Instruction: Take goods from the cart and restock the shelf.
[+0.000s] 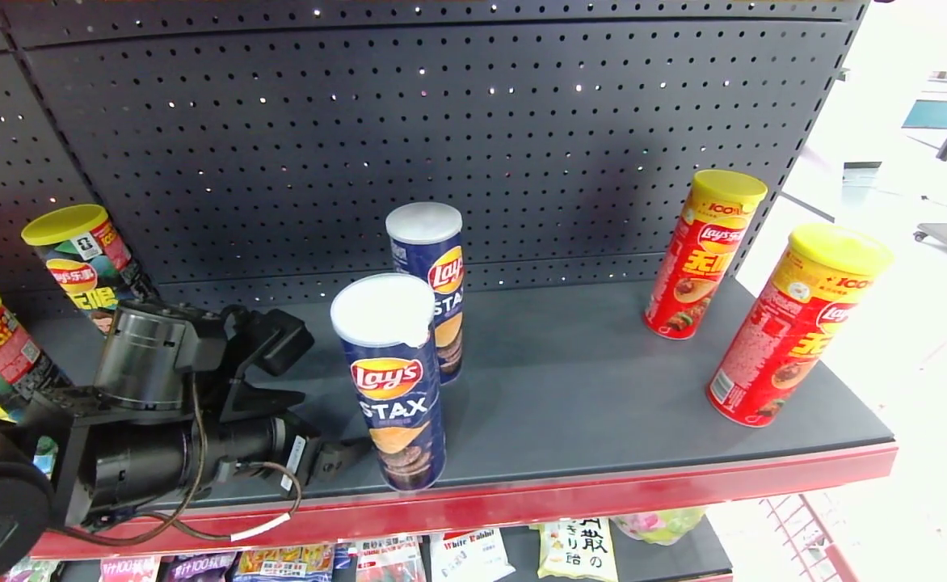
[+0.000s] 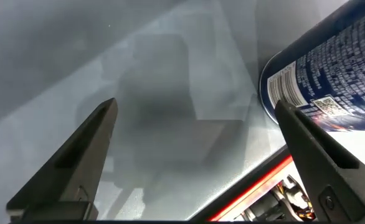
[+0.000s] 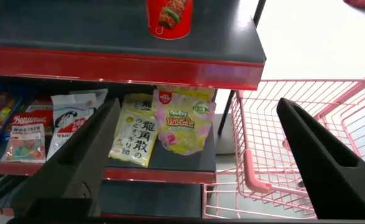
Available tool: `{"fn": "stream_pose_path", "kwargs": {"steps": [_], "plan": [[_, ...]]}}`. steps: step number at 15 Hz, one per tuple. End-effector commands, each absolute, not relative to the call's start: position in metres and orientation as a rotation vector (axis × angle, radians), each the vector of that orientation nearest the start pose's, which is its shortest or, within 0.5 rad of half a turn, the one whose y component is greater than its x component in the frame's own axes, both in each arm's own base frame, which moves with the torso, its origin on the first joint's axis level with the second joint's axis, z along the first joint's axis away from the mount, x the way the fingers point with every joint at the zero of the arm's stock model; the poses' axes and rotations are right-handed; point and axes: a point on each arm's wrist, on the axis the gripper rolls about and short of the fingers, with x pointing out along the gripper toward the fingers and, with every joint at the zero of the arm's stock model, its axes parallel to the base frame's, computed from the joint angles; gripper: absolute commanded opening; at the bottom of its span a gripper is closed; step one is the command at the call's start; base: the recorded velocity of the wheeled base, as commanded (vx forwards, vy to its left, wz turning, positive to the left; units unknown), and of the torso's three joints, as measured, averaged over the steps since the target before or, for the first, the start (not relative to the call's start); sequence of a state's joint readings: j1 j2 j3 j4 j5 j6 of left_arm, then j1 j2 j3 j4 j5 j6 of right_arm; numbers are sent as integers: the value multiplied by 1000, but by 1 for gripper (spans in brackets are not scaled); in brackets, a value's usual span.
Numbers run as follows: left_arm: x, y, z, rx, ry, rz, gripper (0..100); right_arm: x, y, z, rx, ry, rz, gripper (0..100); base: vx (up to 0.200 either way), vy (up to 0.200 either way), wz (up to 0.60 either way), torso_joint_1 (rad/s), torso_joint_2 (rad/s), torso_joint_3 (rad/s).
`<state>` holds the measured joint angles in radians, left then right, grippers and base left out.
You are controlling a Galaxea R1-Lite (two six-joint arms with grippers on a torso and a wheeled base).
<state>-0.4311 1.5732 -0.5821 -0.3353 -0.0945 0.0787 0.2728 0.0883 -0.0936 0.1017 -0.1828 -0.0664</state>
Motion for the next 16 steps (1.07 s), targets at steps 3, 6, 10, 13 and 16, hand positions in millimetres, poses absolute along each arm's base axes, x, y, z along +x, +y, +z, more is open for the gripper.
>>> {"fn": "stream_pose_path", "kwargs": {"steps": [3,6,10,13,16], "plan": [[219,-103,133,186,631,-536,100,-20,-10,93,-89,97,94,100,0,0,0,0,0,0],[220,-105,133,186,631,-542,100,-20,-10,91,-90,102,94,100,0,0,0,0,0,0],[218,-108,133,190,632,-553,100,-20,-10,91,-91,100,94,100,0,0,0,0,0,0],[218,-108,132,190,634,-553,100,-20,-10,91,-92,102,94,100,0,0,0,0,0,0],[218,-108,133,189,632,-551,100,-20,-10,90,-92,105,94,100,0,0,0,0,0,0]]}}
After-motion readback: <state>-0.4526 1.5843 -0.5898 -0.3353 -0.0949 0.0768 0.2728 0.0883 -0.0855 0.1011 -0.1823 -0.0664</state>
